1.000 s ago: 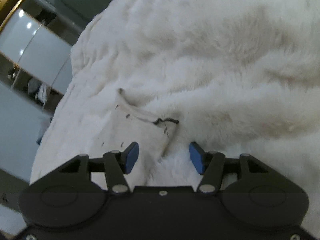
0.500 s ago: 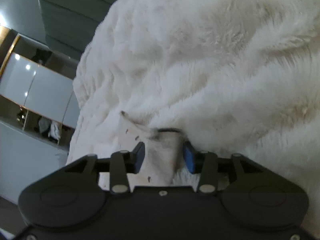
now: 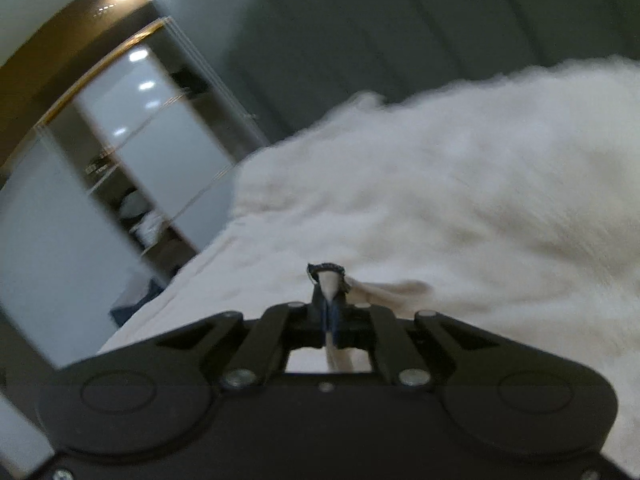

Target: Fold clothes

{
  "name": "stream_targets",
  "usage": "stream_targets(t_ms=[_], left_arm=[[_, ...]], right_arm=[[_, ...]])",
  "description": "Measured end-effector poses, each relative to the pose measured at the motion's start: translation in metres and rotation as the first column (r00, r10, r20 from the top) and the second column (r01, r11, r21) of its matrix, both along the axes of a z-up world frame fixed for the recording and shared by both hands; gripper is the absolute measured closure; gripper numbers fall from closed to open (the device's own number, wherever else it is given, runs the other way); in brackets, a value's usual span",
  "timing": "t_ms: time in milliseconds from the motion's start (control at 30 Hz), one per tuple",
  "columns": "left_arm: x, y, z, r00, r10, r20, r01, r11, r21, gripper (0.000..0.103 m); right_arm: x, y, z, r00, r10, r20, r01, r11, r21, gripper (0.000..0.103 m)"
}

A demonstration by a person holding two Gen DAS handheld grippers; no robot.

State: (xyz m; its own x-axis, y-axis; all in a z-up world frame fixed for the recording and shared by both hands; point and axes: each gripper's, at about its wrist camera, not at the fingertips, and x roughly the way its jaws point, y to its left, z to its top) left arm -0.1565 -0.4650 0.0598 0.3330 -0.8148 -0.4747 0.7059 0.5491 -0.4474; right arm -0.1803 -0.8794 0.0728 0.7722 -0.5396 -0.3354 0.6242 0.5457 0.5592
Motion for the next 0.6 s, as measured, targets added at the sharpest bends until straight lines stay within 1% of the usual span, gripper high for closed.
stream_targets(t_ms=[100,133,200,233,267,300,333,367,400,433,467,500,567,600], left_arm=[[0.011,0.025,0.008,0.995,0.103,0.006,-0.103,0.994,-0.024,0.031],[0.017,0.039,0.013,0.986,0.168,0.008,-0.167,0.985,-0.036,0.031],[0.026,0.065,0.018,0.960,0.281,0.005,-0.280,0.958,-0.055,0.031],[0.031,0.078,0.020,0.940,0.340,0.004,-0.339,0.938,-0.065,0.031],[0.035,0.093,0.022,0.912,0.409,0.001,-0.408,0.910,-0.073,0.031],[0.039,0.103,0.023,0.890,0.456,-0.004,-0.455,0.887,-0.076,0.031],[0.041,0.110,0.023,0.876,0.481,-0.013,-0.481,0.873,-0.079,0.031],[0.043,0.118,0.022,0.860,0.510,-0.027,-0.510,0.856,-0.081,0.031],[0.045,0.126,0.022,0.842,0.537,-0.041,-0.539,0.838,-0.083,0.031],[0.047,0.133,0.021,0.826,0.560,-0.058,-0.563,0.822,-0.085,0.031],[0.048,0.137,0.020,0.816,0.573,-0.075,-0.578,0.811,-0.086,0.031],[0.049,0.139,0.019,0.810,0.580,-0.085,-0.585,0.806,-0.087,0.031],[0.051,0.145,0.018,0.799,0.591,-0.111,-0.600,0.795,-0.086,0.031],[0.052,0.147,0.017,0.796,0.593,-0.121,-0.604,0.793,-0.085,0.031]], right_arm=[[0.023,0.049,0.039,0.996,0.083,-0.017,-0.084,0.990,-0.116,0.102],[0.030,0.068,0.050,0.993,0.112,-0.024,-0.114,0.982,-0.148,0.102],[0.048,0.111,0.072,0.982,0.183,-0.050,-0.190,0.959,-0.212,0.102],[0.058,0.135,0.082,0.973,0.222,-0.067,-0.232,0.942,-0.244,0.102],[0.069,0.162,0.092,0.959,0.267,-0.090,-0.282,0.918,-0.279,0.102],[0.081,0.197,0.098,0.939,0.321,-0.122,-0.343,0.883,-0.321,0.102],[0.087,0.224,0.099,0.925,0.350,-0.146,-0.379,0.855,-0.353,0.102],[0.096,0.255,0.097,0.905,0.385,-0.180,-0.425,0.818,-0.387,0.102],[0.107,0.294,0.090,0.871,0.432,-0.233,-0.491,0.765,-0.417,0.101],[0.112,0.320,0.082,0.847,0.459,-0.269,-0.532,0.731,-0.428,0.101],[0.118,0.346,0.073,0.820,0.484,-0.306,-0.572,0.694,-0.437,0.101],[0.124,0.374,0.060,0.785,0.507,-0.356,-0.619,0.647,-0.445,0.100],[0.139,0.444,0.008,0.668,0.529,-0.524,-0.744,0.497,-0.446,0.099],[0.145,0.478,-0.020,0.596,0.522,-0.610,-0.803,0.418,-0.426,0.100]])
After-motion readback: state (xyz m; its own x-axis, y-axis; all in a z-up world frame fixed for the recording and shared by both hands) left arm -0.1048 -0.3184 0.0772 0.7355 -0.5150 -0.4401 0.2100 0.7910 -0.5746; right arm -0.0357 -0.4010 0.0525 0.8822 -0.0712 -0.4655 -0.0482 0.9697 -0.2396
